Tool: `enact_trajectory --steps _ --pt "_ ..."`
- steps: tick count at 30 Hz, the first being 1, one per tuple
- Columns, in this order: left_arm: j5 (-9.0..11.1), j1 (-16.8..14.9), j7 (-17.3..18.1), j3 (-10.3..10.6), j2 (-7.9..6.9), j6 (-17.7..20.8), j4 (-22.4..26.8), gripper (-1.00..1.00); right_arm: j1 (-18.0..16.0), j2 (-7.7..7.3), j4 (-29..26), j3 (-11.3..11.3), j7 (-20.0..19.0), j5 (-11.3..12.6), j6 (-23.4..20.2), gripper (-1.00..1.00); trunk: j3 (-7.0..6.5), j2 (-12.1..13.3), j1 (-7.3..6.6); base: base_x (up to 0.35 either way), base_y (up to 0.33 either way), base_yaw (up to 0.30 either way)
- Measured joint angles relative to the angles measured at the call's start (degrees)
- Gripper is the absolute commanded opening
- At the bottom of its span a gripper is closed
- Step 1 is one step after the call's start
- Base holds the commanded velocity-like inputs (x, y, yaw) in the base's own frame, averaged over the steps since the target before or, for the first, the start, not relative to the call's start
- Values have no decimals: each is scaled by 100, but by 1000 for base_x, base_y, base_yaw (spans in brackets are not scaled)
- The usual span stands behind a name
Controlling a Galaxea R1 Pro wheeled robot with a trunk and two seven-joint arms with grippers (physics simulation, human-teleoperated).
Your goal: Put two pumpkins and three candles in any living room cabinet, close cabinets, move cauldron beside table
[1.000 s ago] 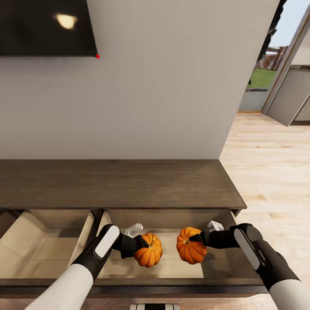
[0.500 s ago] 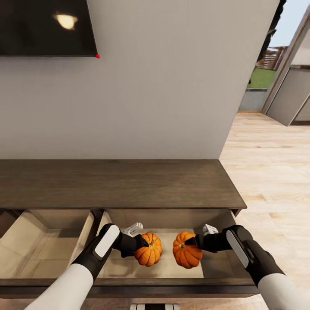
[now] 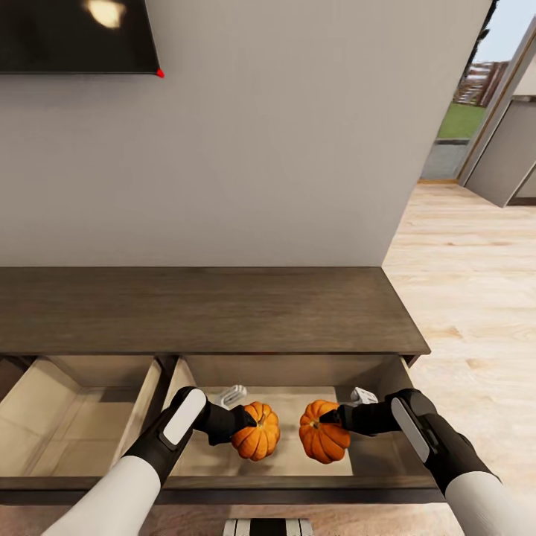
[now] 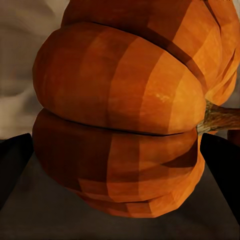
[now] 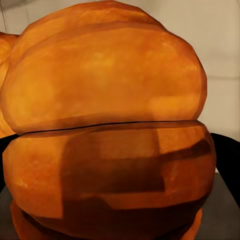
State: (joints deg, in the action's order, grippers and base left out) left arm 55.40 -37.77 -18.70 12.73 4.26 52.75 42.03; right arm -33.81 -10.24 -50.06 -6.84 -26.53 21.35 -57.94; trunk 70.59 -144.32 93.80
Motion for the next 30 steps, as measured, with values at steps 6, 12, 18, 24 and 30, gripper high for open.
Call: enact_trajectory --steps 6,12,18,24,30 --pt "-14 1 -2 0 -2 2 0 -100 0 6 5 0 5 -3 1 -100 0 0 0 0 0 0" --pt "-14 4 -2 4 -2 -58 0 -100 -1 8 27 2 16 -17 110 -100 0 0 0 0 0 0" --pt "-9 8 -8 8 3 -106 0 -100 -154 67 457 2 11 -24 336 -100 0 0 0 0 0 0" --pt "-16 7 -10 9 -1 -109 0 -100 -250 117 682 11 9 -250 374 -100 0 0 0 0 0 0" --pt "-11 7 -13 12 -2 -113 -5 100 -363 208 1042 10 1 -293 667 100 0 0 0 0 0 0"
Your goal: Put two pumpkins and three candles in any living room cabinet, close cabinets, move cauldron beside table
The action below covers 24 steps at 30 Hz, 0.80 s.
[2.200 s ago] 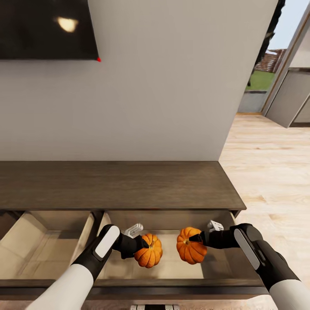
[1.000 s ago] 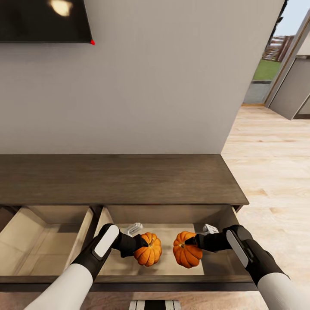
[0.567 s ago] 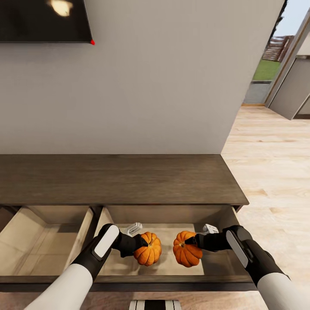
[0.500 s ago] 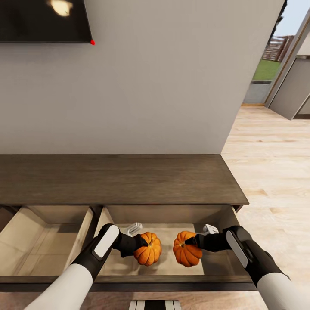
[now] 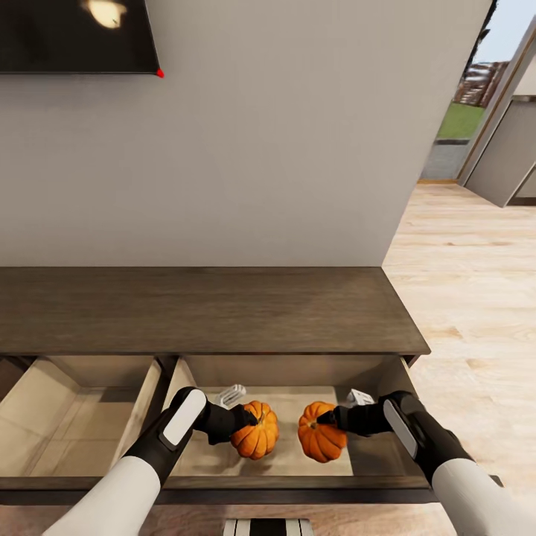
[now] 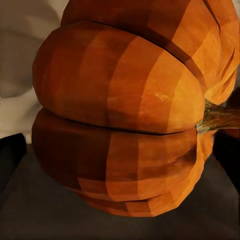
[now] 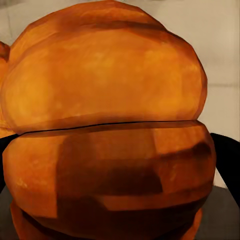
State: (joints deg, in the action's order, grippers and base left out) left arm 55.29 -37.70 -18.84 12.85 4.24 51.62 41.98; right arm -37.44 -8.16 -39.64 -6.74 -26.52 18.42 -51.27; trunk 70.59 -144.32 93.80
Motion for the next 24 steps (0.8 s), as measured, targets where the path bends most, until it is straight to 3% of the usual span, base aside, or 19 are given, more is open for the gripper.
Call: enact_trajectory --steps 8,15,19,22,24 --pt "-218 -2 -2 -2 17 -6 -10 100 -109 21 208 0 -9 -3 125 100 0 0 0 0 0 0" --pt "-237 -4 -1 -5 15 -5 -9 100 -112 22 185 -4 -10 -3 134 100 0 0 0 0 0 0" --pt "-229 -4 -1 -10 17 -3 1 100 -105 15 142 -7 -12 0 372 100 0 0 0 0 0 0" --pt "-227 0 -1 -9 25 -6 15 100 -94 14 5 -15 -13 4 552 100 0 0 0 0 0 0" --pt "-223 33 4 4 26 -51 176 100 -54 -15 -476 -11 -11 13 618 100 -1 0 -1 -5 0 0"
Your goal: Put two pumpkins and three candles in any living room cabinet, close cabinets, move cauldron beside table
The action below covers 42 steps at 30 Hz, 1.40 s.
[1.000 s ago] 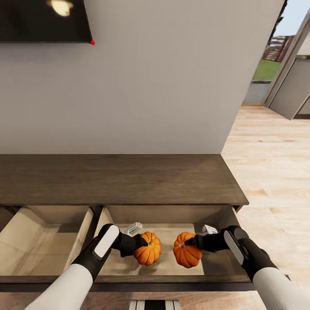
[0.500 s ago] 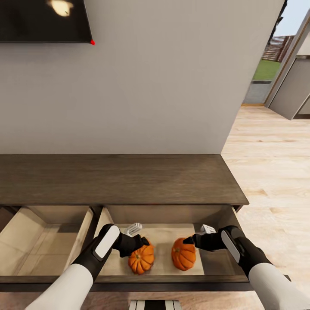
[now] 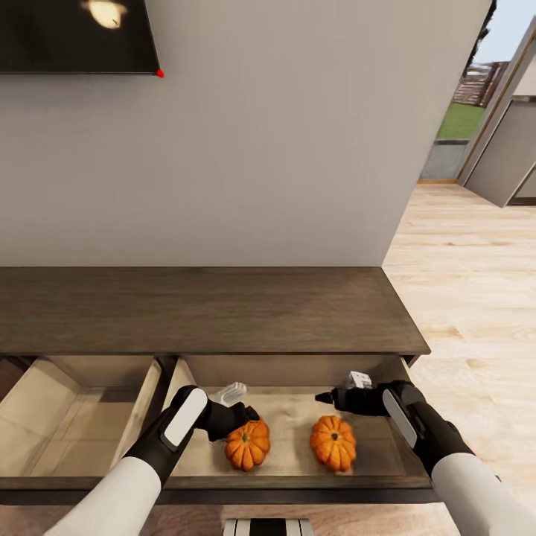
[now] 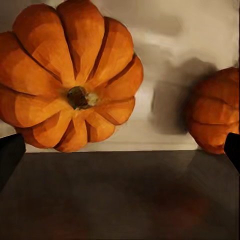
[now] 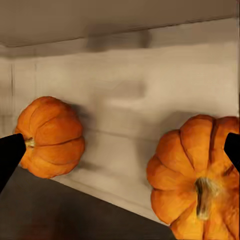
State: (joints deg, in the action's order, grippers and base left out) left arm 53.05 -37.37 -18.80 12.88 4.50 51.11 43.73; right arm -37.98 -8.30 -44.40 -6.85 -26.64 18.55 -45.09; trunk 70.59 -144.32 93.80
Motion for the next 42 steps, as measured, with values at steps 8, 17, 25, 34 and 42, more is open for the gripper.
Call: enact_trajectory --steps 8,17,25,34,42 --pt "-5 352 -168 379 -29 -206 1461 100 641 -116 -1782 32 -5 -22 -9 100 1 0 3 -197 0 0" --pt "4 409 -625 592 23 -69 2637 100 1291 -315 -3703 116 -28 -707 -779 100 0 0 0 -46 0 0" --pt "10 597 -666 744 2 184 4008 100 1628 -655 -4729 1399 -697 -717 -1068 100 1 0 3 -124 0 0" --pt "2 857 -1200 1193 31 202 4756 100 1765 -986 -4811 2442 -2208 -706 -480 100 1 1 4 -328 19 0" --pt "22 863 -1230 1178 25 177 4778 100 1788 -945 -4814 2448 -2214 -714 -309 100 -42 0 1 -162 41 -54"
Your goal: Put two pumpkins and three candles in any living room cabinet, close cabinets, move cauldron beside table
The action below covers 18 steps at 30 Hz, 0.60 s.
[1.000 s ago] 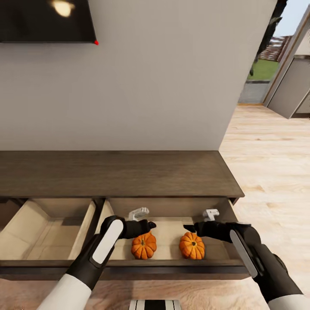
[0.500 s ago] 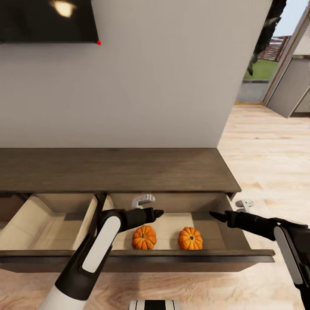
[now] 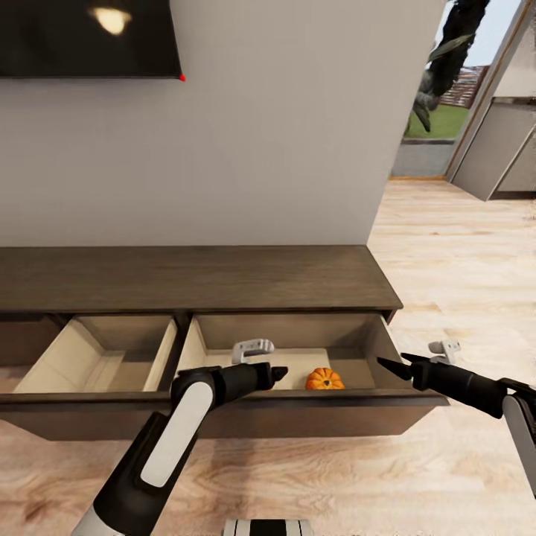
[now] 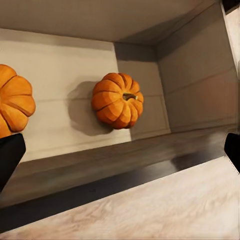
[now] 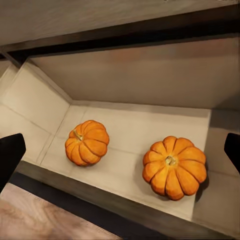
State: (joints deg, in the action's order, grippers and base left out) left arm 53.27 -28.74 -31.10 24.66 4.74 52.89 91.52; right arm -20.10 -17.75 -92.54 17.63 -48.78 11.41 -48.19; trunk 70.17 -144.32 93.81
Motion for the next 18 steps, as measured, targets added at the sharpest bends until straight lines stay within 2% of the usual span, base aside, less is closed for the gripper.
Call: enact_trajectory --steps 2,6,8,13,15,18 --pt "31 22 4 -102 -9 -1 0 100 0 13 0 -1 4 -2 6 100 -17 0 0 -20 5 -70" --pt "192 268 36 -477 -33 6 7 100 1 26 0 -7 11 -4 11 100 -52 0 0 -7 2 -71" --pt "236 326 41 -569 -47 11 8 100 1 28 0 -8 10 -4 12 100 -70 0 0 -2 1 -71" --pt "270 469 64 -660 -86 -9 12 100 1 31 0 -7 15 -6 12 100 -116 0 0 -1 0 -72" --pt "275 609 139 -666 -157 -22 28 100 1 30 0 -8 24 -24 13 100 -134 0 0 0 0 -72" --pt "278 784 461 -640 -282 -69 43 100 1 30 0 -14 110 -41 13 100 -161 0 0 0 0 -72"
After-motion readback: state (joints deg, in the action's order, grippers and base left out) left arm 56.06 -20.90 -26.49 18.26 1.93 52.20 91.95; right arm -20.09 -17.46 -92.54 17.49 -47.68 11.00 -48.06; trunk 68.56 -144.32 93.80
